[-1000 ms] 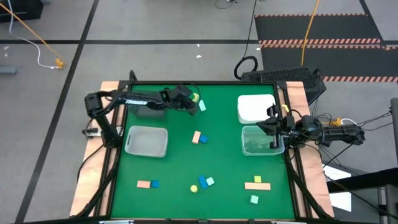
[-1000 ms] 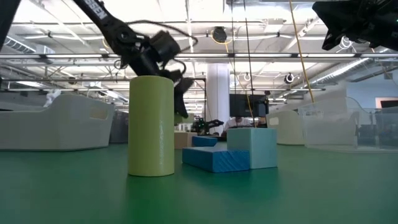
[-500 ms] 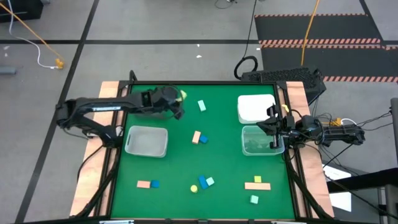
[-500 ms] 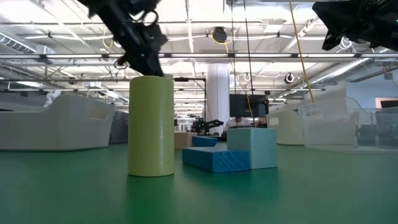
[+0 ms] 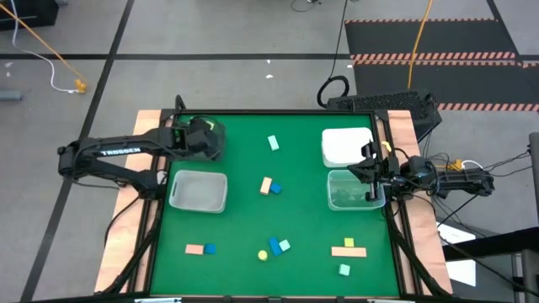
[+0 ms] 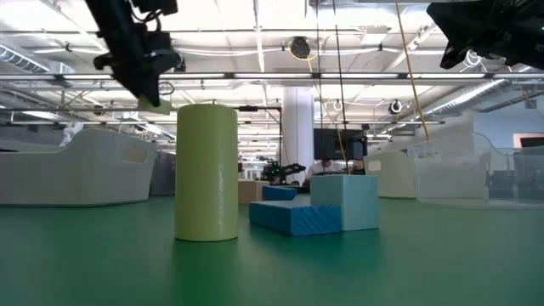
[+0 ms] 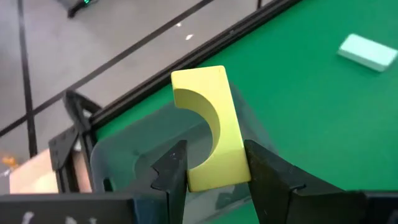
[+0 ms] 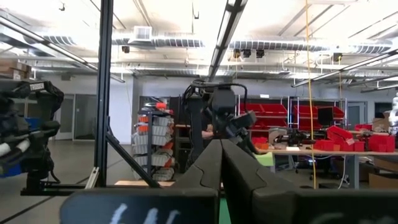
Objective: Sort & place blocks by color
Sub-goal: Put the yellow arch block into the black transparent bin, then put the white rectangular block into the white bin
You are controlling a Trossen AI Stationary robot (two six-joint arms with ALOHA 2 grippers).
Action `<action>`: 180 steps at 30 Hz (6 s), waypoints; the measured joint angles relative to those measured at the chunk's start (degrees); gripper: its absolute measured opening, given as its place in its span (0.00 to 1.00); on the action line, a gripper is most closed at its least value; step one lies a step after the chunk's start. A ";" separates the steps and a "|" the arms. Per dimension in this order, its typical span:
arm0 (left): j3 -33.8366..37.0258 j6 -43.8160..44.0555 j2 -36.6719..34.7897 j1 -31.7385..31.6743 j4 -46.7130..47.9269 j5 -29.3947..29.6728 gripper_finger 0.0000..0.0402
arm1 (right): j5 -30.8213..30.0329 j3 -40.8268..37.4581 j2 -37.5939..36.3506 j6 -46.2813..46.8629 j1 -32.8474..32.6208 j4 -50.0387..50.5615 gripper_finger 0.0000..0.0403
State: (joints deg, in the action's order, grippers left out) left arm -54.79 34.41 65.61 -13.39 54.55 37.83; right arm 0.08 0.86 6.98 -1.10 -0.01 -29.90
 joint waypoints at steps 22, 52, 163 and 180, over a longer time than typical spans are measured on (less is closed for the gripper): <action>26.03 11.58 -5.04 -6.27 -22.66 0.34 0.40 | 0.01 -0.01 0.00 0.00 0.00 -0.04 0.00; 26.62 -13.13 -13.67 0.27 -55.93 -22.46 0.46 | 0.01 -0.02 0.00 0.00 0.01 -0.05 0.00; 26.62 -22.49 -13.01 9.62 -66.83 -21.25 0.46 | -6.02 4.93 6.44 9.50 -0.11 -15.86 0.00; 26.62 -22.24 -13.01 9.60 -66.70 -21.21 0.46 | -12.39 24.23 38.66 1.27 0.89 -13.14 0.01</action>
State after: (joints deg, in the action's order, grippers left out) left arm -28.16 12.17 52.60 -3.79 -12.14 16.62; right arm -12.31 25.09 45.64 0.16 0.88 -43.04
